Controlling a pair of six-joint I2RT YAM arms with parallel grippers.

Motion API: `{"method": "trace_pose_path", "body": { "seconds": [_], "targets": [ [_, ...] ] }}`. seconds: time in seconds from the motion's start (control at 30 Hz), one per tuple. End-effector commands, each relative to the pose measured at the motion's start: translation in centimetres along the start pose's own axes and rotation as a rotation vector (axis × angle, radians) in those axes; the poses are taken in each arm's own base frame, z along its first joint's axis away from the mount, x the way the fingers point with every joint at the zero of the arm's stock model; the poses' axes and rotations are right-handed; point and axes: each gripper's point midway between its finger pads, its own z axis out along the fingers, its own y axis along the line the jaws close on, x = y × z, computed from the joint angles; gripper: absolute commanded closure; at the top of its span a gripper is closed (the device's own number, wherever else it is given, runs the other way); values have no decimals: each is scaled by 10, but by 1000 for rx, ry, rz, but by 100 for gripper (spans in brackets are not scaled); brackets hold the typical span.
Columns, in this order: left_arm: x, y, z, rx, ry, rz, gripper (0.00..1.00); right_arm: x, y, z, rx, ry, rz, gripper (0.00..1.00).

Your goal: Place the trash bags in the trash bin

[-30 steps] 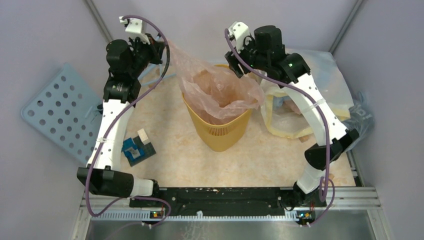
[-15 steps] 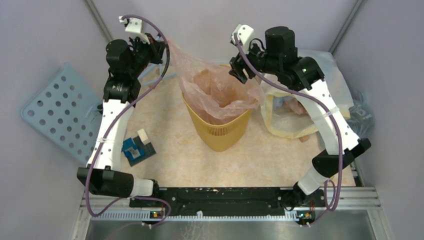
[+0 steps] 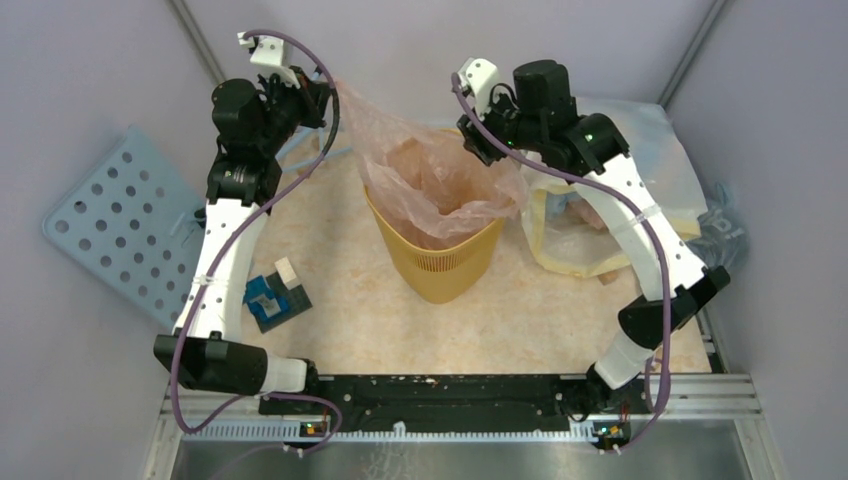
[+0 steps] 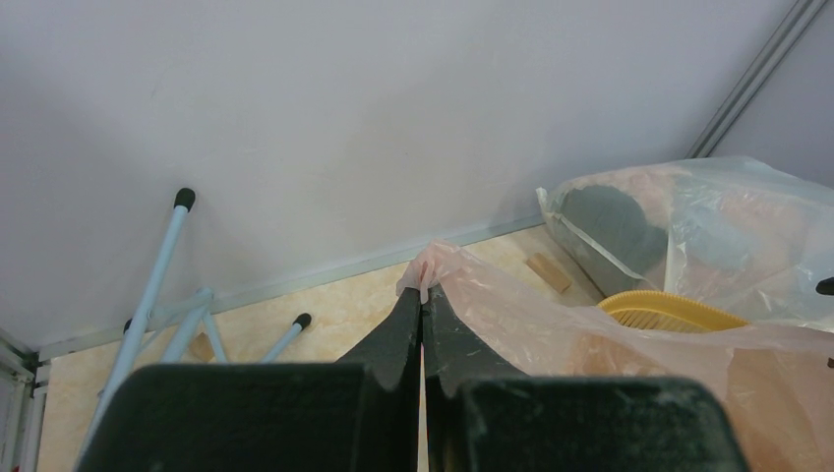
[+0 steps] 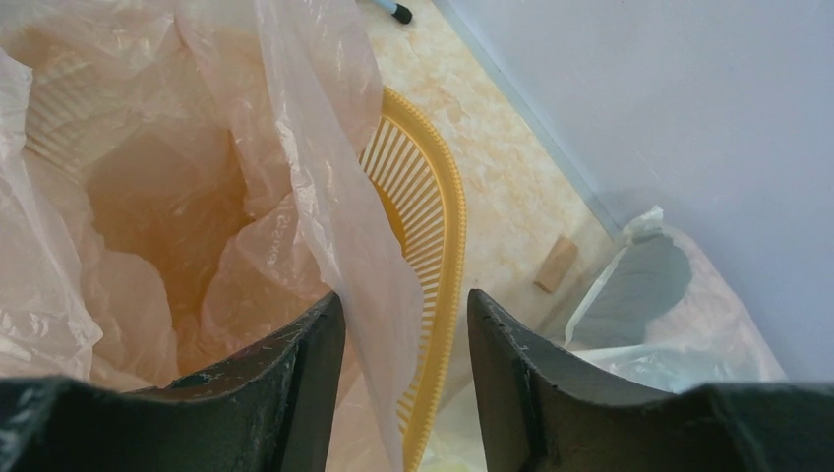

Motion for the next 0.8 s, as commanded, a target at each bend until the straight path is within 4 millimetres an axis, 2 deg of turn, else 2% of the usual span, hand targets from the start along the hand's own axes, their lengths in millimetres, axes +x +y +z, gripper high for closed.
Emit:
{"method": "trace_pose_path", "body": {
  "seconds": [0.0, 0.13, 0.17, 0.33, 0.47, 0.6, 0.63, 0.67, 0.7, 0.77],
  "targets": [
    [-15, 5, 3, -12, -52, 21, 100, -8, -2, 3, 8, -23, -4, 56],
    [-14, 8, 3, -28, -54, 19, 100, -7, -17, 7, 90, -22, 23, 98],
    [-12, 9, 4, -32, -51, 15, 100, -9, -23, 7, 109, -31, 41, 100],
    [2, 17, 11, -58, -27, -3, 100, -9, -56, 13, 167, -54, 160, 100],
    [26, 27, 18, -88, 22, -20, 100, -1, -64, 31, 165, -19, 178, 100],
    [54, 32, 21, -101, 60, -55, 100, 15, -71, 51, 199, 42, 218, 100],
    [61, 34, 21, -107, 66, -65, 100, -19, -78, 1, 249, -54, 217, 100],
    [70, 36, 22, -116, 78, -74, 100, 14, -79, 50, 228, 50, 246, 100],
    [77, 38, 22, -123, 93, -80, 100, 25, -79, 61, 223, 84, 264, 100],
    [94, 43, 26, -139, 132, -90, 100, 34, -90, 65, 258, 111, 286, 100]
  ]
}}
